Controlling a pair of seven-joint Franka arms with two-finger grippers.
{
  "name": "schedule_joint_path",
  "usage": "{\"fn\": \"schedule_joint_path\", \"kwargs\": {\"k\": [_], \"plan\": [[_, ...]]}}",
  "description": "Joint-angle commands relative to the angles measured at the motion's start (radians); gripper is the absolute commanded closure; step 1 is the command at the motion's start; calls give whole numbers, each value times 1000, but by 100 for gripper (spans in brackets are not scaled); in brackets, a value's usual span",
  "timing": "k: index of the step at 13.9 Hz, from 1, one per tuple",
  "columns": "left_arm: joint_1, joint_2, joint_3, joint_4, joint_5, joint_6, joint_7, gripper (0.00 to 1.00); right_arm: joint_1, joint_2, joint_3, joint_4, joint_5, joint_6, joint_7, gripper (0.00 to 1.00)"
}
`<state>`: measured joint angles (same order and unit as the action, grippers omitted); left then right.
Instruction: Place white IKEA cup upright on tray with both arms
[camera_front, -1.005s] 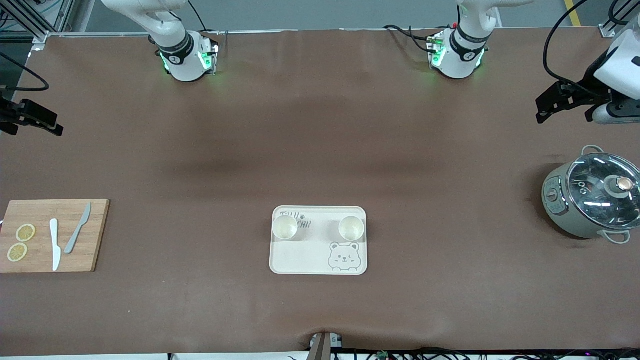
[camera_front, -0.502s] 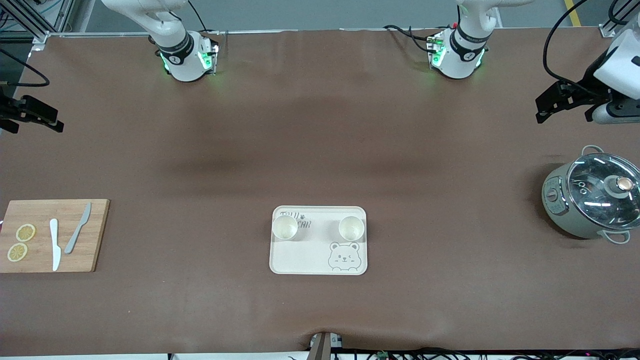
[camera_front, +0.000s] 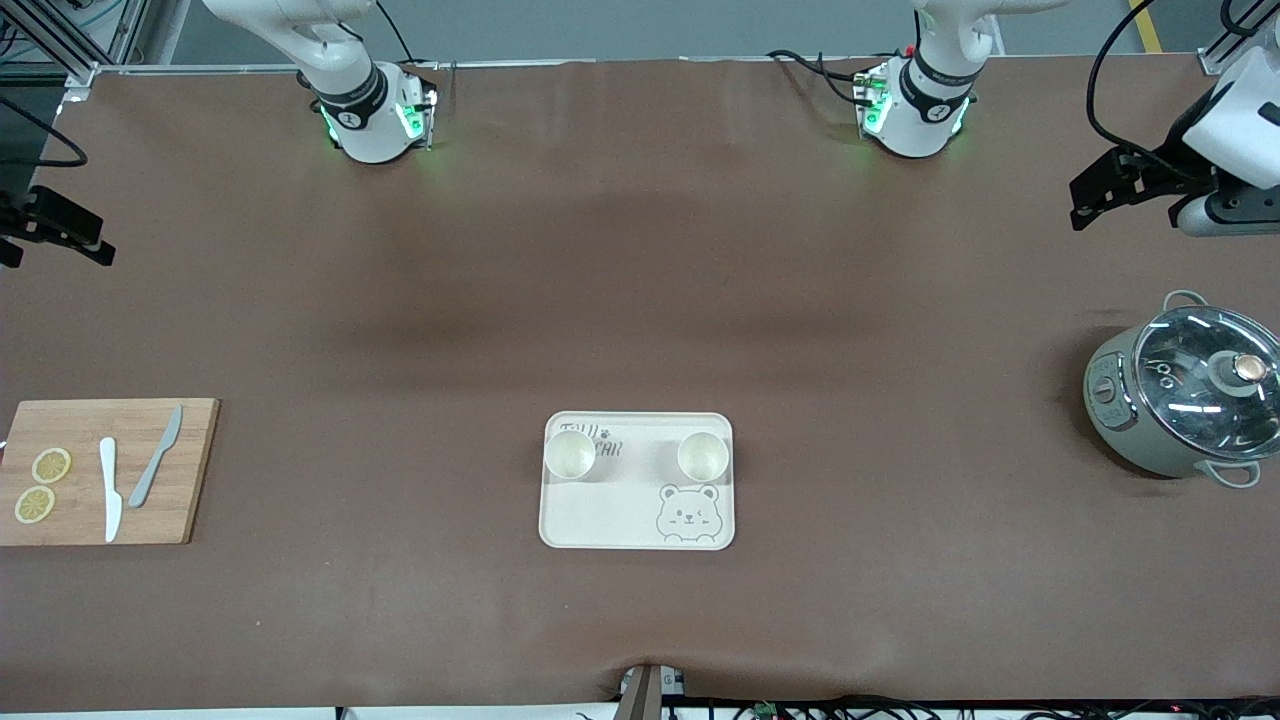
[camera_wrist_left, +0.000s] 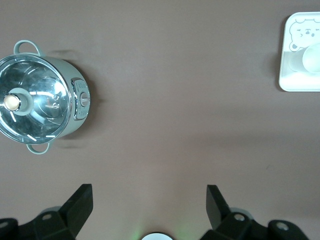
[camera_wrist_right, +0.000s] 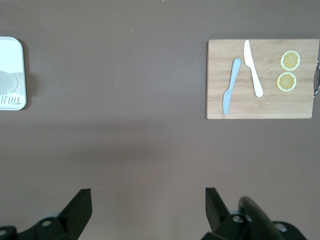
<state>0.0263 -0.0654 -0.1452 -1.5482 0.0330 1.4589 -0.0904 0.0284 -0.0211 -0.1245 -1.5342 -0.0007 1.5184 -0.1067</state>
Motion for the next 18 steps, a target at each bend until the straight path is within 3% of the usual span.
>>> {"fn": "schedule_joint_path", "kwargs": {"k": [1, 18], "plan": [[27, -36, 6, -15, -36, -12, 31, 0, -16, 4, 16, 20, -13, -7, -5, 0], [23, 18, -7, 23, -24, -6, 9, 0, -24, 6, 12, 16, -12, -14, -4, 0]]}}
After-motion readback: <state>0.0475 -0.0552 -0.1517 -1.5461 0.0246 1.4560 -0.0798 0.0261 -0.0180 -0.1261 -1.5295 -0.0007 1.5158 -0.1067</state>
